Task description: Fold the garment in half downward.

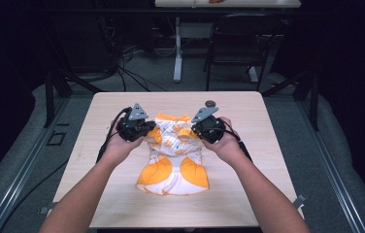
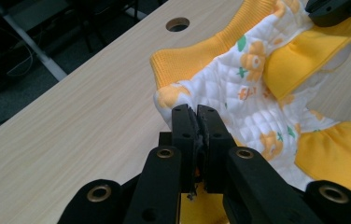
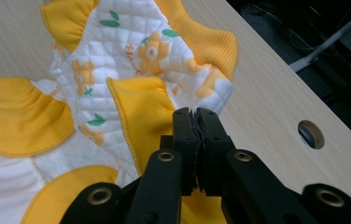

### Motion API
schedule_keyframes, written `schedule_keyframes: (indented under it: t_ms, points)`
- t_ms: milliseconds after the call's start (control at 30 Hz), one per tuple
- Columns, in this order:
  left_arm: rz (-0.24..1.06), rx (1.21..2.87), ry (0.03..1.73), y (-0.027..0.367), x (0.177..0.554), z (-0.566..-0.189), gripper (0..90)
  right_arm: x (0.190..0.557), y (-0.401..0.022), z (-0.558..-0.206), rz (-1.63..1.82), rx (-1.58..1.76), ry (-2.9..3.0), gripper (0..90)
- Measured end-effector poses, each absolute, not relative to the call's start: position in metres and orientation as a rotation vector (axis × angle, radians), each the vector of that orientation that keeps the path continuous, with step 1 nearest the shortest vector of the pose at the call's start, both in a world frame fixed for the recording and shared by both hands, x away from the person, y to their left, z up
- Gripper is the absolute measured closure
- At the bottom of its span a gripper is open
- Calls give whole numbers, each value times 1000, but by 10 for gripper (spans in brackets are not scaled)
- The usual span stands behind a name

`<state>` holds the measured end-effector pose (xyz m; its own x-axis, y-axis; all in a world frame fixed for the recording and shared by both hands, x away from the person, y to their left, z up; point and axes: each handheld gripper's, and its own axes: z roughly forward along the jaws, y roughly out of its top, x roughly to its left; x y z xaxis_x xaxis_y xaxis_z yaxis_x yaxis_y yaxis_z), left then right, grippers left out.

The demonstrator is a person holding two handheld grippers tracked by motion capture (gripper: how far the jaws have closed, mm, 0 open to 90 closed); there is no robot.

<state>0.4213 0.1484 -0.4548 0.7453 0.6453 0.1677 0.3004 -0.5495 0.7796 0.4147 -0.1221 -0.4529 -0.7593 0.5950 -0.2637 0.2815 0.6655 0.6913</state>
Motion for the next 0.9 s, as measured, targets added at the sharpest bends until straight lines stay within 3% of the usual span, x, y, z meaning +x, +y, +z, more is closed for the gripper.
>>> schedule_keyframes:
  t_ms: [900]
  points:
    - [481, 2172, 664, 158, 391, -478, 866, 373, -114, -464, 867, 615, 2460, 869]
